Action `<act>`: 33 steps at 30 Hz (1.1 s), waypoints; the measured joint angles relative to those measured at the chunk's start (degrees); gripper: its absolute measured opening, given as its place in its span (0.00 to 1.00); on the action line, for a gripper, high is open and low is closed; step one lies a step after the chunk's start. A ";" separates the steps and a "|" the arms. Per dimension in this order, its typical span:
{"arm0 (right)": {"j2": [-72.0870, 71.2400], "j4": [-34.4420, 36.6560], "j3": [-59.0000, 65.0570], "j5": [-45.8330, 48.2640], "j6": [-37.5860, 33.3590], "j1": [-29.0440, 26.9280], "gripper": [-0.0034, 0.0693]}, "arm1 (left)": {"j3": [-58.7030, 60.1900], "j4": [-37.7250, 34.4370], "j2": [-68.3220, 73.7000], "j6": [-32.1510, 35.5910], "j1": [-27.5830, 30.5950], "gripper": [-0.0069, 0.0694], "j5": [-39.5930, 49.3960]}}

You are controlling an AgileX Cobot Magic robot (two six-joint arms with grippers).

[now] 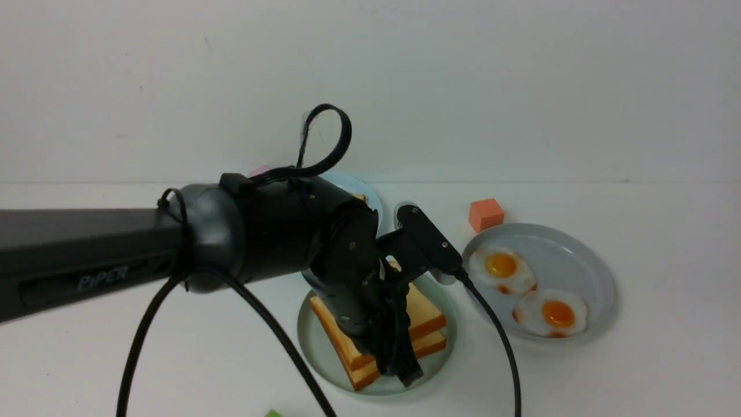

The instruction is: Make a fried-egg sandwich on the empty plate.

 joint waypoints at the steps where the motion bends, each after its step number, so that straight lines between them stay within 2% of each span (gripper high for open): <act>1: 0.00 0.00 0.00 0.00 0.00 0.00 0.14 | 0.00 -0.61 0.01 0.00 0.00 0.17 0.00; 6: 0.00 0.05 0.00 0.00 0.00 0.00 0.15 | 0.00 -1.83 0.06 0.00 0.00 0.31 0.25; 7: 0.00 0.12 0.00 0.00 0.00 0.00 0.15 | 0.00 -2.00 0.06 0.00 0.00 0.38 0.38; 8: 0.00 0.12 0.00 0.00 0.00 0.00 0.15 | 0.00 -2.00 0.06 0.00 0.00 0.38 0.38; 9: 0.00 0.17 0.00 0.00 0.00 0.00 0.15 | 0.00 -2.00 -0.06 -0.12 0.00 0.45 0.57; 11: 0.00 0.18 0.00 0.00 0.00 0.00 0.15 | 0.00 -2.04 -0.51 -0.17 0.00 0.50 1.01; 14: 0.00 0.23 0.00 0.00 0.00 0.00 0.16 | 0.00 -2.63 -3.31 -0.31 0.00 0.55 2.32; 18: 0.00 0.29 0.00 0.00 0.00 0.00 0.16 | 0.02 -5.59 -9.76 -1.95 0.00 0.48 3.51; 19: 0.00 0.42 0.00 0.00 0.00 0.00 0.16 | 0.07 -7.03 -15.65 -3.02 0.00 0.38 4.68; 20: 0.00 0.42 0.00 0.00 0.00 0.00 0.17 | 0.42 -7.37 -18.69 -3.51 0.00 0.32 5.29; 21: 0.00 0.42 0.00 0.00 0.00 0.00 0.17 | 0.54 -7.55 -19.49 -3.66 0.00 0.30 5.46; 23: 0.00 0.53 0.00 0.00 0.00 0.00 0.17 | 3.73 -7.89 -30.77 -5.11 0.00 0.11 5.96; 24: 0.00 0.60 0.00 0.00 0.00 0.00 0.17 | 5.77 -8.00 -35.39 -5.57 0.00 0.07 5.88; 28: 0.00 1.28 0.00 0.00 0.00 0.00 0.18 | 16.26 -8.05 -53.00 -8.23 0.00 0.07 2.79; 33: 0.00 1.83 0.00 0.00 0.00 0.00 0.19 | 34.38 -8.11 -76.65 -12.41 0.00 0.07 -7.70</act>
